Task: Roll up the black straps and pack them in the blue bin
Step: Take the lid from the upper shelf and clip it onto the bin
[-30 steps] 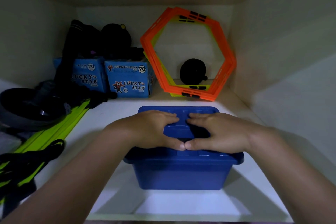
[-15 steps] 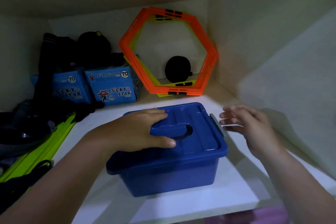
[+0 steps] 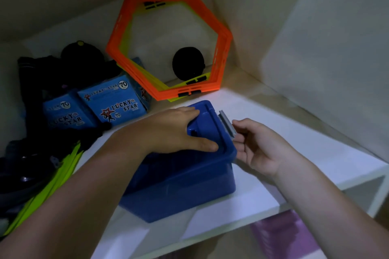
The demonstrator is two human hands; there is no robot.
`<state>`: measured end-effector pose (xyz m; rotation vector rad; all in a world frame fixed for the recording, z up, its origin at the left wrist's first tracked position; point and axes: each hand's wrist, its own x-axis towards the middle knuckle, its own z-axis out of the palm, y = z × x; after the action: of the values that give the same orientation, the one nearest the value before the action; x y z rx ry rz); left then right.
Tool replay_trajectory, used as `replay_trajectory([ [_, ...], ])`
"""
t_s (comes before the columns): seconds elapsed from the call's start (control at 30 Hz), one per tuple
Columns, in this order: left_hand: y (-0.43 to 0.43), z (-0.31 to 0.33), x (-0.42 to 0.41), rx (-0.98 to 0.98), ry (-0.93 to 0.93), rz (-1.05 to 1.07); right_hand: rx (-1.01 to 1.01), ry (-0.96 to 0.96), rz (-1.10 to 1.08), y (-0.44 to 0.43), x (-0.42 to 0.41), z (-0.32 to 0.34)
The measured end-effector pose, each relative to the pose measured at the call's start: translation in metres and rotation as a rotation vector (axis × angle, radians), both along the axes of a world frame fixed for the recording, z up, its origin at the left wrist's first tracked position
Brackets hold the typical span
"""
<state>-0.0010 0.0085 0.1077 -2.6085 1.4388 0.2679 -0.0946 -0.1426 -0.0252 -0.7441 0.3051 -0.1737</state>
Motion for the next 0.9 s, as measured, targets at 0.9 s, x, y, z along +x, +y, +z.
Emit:
replay_trajectory([
  [0.9,0.001,-0.015,0.016,-0.028,0.106,0.090,-0.031,0.055,0.016,0.005,0.022,0.007],
])
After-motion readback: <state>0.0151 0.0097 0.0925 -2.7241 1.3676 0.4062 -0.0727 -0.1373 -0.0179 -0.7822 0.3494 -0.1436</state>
